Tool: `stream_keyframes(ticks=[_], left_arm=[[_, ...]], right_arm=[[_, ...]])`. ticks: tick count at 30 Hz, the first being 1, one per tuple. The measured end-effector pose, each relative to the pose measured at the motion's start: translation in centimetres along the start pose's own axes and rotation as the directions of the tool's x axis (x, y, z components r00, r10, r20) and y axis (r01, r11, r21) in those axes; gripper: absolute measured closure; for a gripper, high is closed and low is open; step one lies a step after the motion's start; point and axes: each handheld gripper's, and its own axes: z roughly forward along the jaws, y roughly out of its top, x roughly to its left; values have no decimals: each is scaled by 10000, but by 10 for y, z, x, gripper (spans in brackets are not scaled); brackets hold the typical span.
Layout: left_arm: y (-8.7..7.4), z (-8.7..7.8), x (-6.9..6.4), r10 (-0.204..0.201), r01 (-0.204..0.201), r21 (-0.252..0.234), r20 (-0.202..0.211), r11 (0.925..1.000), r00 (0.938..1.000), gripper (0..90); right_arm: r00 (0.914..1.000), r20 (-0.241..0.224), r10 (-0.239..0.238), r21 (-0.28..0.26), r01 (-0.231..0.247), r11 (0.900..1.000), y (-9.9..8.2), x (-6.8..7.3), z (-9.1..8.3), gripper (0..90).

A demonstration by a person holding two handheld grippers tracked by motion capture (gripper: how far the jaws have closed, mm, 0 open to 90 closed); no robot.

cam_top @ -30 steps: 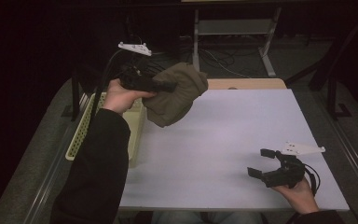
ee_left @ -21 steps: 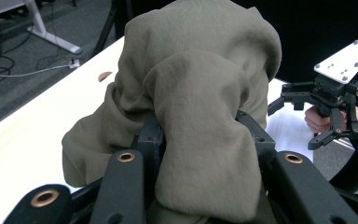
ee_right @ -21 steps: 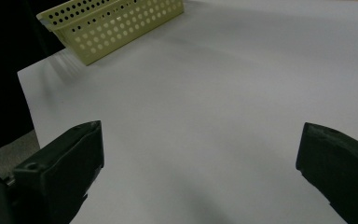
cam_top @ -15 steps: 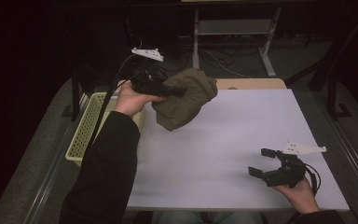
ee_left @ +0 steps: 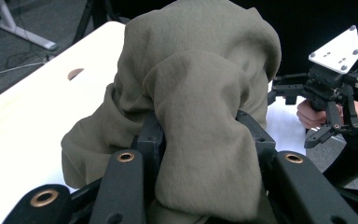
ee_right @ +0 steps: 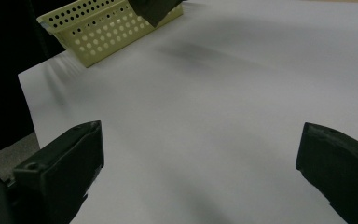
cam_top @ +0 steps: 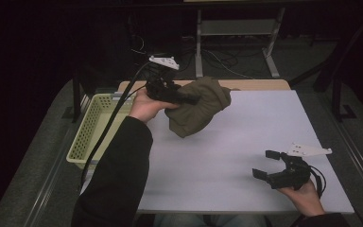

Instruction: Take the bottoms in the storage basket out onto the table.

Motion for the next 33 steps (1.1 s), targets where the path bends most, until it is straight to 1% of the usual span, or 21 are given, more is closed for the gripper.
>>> stream_keyframes(ticks=[5,6,7,8,11,16,18,21,30,33], left_arm=[[-2,13,0,3,-5,117,136,9999,9999,589],[-2,14,0,34,-36,140,152,9999,9999,589],[-2,16,0,-18,15,146,186,9999,9998,589],[-2,18,0,39,-41,112,222,9999,9997,590],[-3,23,-1,-36,32,145,300,9999,9995,589],[-5,31,-1,46,-54,199,403,9998,9992,589],[-6,34,-1,13,-24,218,505,9998,9987,589],[-7,40,-1,-63,49,224,607,9997,9981,589],[-13,59,-2,-85,61,312,788,9995,9969,588],[-15,65,-3,-89,54,416,860,9991,9963,588]], right_arm=[[10000,21,-49,-40,49,10000,0,-1,0,3],[10000,16,-63,-41,63,10000,0,-1,0,3],[10000,12,-64,-31,64,10000,0,-1,0,3],[10000,12,-62,-28,62,10000,0,-1,0,3],[10000,-2,-62,-34,62,10000,0,-1,0,3],[10000,-16,-82,0,82,10000,0,0,0,3],[10000,-25,-36,23,36,10000,0,0,0,3],[9999,-28,-98,23,98,9999,-1,0,0,3],[10000,-43,-57,20,58,10000,-1,0,0,3],[10000,-43,-85,-8,85,10000,-1,0,0,3]])
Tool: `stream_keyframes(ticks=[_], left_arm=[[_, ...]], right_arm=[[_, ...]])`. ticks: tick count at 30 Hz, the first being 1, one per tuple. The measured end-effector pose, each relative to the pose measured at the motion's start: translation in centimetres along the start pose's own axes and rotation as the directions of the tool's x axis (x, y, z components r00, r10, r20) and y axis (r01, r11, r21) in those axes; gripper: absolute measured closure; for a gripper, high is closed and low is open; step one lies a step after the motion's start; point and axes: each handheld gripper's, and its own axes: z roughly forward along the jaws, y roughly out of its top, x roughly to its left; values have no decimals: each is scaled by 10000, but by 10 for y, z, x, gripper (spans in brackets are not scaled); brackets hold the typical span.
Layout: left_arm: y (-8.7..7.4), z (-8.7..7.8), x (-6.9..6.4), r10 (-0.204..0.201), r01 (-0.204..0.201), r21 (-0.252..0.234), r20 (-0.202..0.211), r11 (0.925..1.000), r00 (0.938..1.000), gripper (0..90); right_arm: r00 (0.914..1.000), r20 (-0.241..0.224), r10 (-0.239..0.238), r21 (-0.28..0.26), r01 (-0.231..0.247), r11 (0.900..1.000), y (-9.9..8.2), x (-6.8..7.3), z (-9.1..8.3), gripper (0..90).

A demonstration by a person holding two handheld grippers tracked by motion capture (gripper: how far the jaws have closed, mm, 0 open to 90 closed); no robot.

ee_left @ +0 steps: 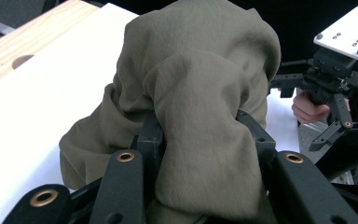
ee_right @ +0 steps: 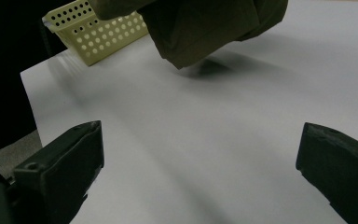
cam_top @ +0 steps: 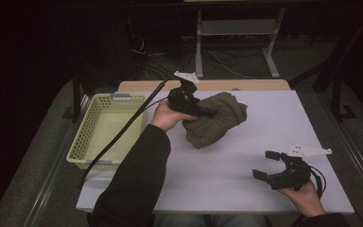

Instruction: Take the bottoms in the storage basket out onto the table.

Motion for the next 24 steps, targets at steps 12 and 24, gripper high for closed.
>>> stream_keyframes(ticks=[12,24], left_arm=[[-8,24,0,-78,74,177,235,9998,9997,587],[-17,47,-3,80,-95,394,374,9992,9993,585]], right_arm=[[10000,-1,15,54,-15,10000,0,0,0,3],[10000,8,17,21,-17,10000,0,0,0,3]])
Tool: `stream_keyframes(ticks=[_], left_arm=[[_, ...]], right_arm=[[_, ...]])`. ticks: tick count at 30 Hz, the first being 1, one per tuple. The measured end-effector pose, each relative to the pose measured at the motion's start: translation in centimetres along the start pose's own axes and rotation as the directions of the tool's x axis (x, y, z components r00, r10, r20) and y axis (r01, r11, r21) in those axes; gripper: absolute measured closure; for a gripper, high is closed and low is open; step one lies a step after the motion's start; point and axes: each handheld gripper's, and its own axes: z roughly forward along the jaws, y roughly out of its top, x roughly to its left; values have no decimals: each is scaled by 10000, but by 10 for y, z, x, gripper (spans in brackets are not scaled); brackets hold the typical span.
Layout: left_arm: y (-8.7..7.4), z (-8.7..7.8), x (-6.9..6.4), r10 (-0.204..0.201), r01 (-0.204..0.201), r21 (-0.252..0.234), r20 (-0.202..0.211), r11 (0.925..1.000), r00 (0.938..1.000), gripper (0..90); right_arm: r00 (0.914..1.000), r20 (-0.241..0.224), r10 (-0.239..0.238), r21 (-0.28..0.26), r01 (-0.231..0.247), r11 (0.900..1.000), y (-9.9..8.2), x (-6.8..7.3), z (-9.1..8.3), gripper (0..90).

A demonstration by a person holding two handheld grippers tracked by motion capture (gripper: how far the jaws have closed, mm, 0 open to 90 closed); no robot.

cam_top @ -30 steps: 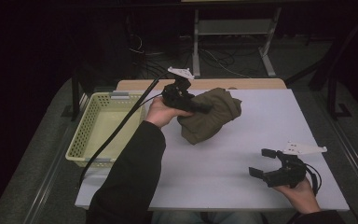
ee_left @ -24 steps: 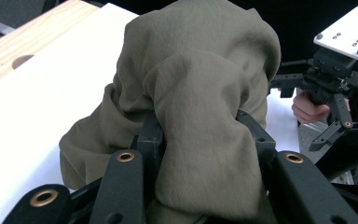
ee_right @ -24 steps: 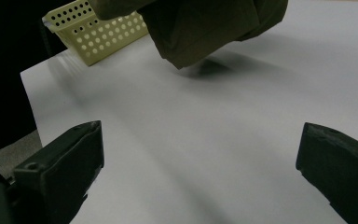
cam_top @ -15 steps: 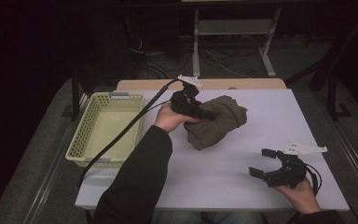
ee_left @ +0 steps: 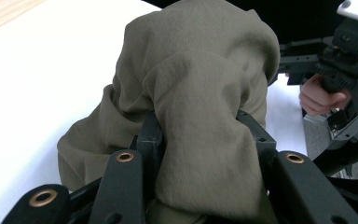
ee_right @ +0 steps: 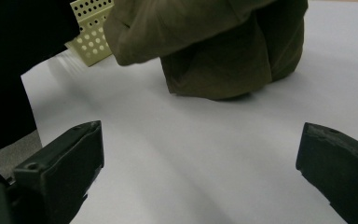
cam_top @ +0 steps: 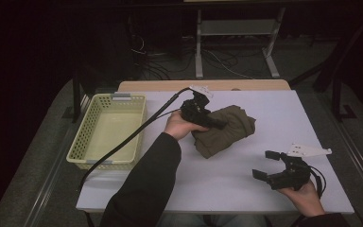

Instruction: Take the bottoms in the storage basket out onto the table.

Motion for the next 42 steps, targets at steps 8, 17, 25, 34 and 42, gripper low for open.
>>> stream_keyframes(ticks=[8,17,25,34,42], left_arm=[[-7,19,-5,73,-71,-122,89,9999,9999,578],[-18,41,-13,403,-403,-44,12,9992,9992,542],[-32,67,-21,541,-545,144,279,9984,9981,512],[-38,77,-29,619,-619,-6,299,9981,9976,448],[-34,72,-34,446,-428,-489,380,9979,9983,331]], right_arm=[[10000,8,-13,-52,13,10000,0,0,-1,3],[10000,45,-8,-108,9,9999,0,-1,-2,3],[9999,136,-1,-186,4,9998,0,-2,-5,3],[9999,129,1,-197,1,9998,0,-2,-5,3],[9999,125,12,-205,-10,9998,0,-2,-5,3]])
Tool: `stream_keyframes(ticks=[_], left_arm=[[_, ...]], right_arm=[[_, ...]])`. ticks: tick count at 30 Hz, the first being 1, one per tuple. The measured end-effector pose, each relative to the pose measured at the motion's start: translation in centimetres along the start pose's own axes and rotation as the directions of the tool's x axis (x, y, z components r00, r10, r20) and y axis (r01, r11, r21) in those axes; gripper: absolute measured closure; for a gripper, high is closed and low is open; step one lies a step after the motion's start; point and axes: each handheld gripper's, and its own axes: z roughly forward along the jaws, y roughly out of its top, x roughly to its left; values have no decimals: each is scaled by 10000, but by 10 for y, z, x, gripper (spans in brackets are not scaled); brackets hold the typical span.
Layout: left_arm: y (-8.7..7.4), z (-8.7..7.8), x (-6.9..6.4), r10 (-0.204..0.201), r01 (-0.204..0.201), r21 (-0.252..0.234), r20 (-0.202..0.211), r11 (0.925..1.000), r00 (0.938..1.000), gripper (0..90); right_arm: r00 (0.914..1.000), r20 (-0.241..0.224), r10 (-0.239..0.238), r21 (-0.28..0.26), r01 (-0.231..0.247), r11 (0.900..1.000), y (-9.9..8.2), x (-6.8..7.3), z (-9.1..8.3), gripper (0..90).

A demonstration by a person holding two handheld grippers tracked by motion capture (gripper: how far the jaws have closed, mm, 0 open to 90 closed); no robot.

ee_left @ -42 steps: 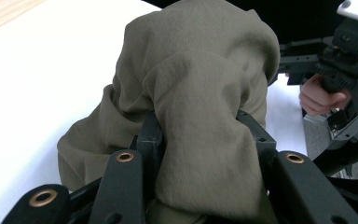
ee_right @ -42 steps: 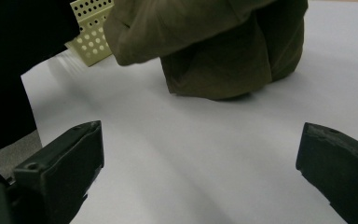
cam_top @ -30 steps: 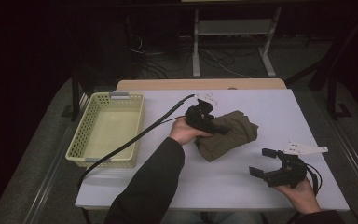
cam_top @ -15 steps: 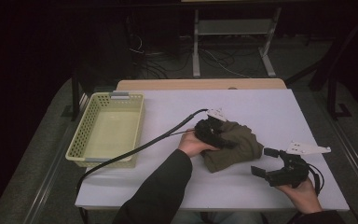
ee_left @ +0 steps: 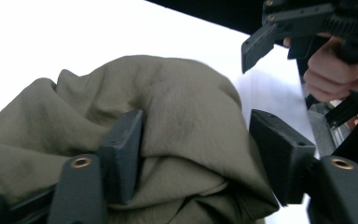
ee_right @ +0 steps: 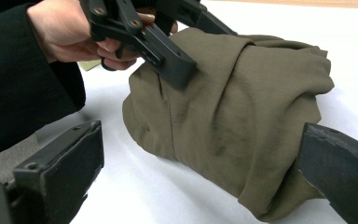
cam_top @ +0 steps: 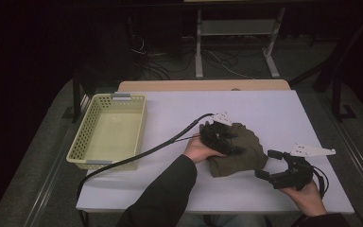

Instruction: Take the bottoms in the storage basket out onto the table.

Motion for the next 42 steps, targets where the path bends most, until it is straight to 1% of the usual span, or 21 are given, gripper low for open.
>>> stream_keyframes(ticks=[2,7,10,13,18,19,21,22,24,29,31,32,36,38,39,42], left_arm=[[1,-2,-1,41,-41,-33,-51,10000,10000,294],[3,-9,-5,-78,77,-49,-286,10000,9996,188],[4,-15,-7,-204,205,4,-444,9998,9988,135],[5,-21,-7,-363,365,26,-458,9993,9983,97],[6,-27,-8,-453,477,385,-608,9981,9971,4],[6,-28,-8,-453,484,478,-624,9977,9970,0],[5,-30,-9,-430,462,475,-681,9978,9968,0],[4,-33,-9,-443,469,381,-684,9982,9967,0],[2,-38,-9,-600,620,258,-708,9977,9957,0],[-3,-53,-10,-707,724,146,-991,9973,9926,0],[-5,-58,-10,-697,716,134,-1079,9973,9917,0],[-6,-61,-11,-722,744,140,-1183,9971,9903,0],[-10,-72,-13,-776,770,-91,-1323,9970,9882,0],[-12,-77,-14,-799,797,-73,-1417,9968,9867,0],[-13,-79,-14,-769,761,-109,-1487,9970,9859,0],[-18,-87,-15,-848,818,-257,-1551,9963,9843,0]], right_arm=[[10000,0,4,0,-4,10000,0,0,0,3],[10000,0,-17,12,17,10000,0,0,0,3],[10000,-8,-30,33,30,10000,0,0,0,3],[10000,-1,-16,11,16,10000,0,0,0,3],[10000,-11,-24,22,24,10000,0,0,0,3],[10000,-12,-20,24,20,10000,0,0,0,3],[10000,-9,-25,19,25,10000,0,0,0,3],[10000,-9,-18,19,18,10000,0,0,0,3],[10000,-4,-16,15,16,10000,0,0,0,3],[10000,-4,-27,27,27,10000,0,0,0,3],[10000,4,-35,36,35,10000,0,0,0,3],[10000,0,-23,45,23,10000,0,0,0,3],[10000,-2,-10,53,10,10000,0,1,1,3],[10000,3,2,57,-2,10000,0,1,1,3],[10000,-3,-5,56,5,10000,0,1,1,3],[10000,-22,73,115,-73,9999,-1,1,1,3]])
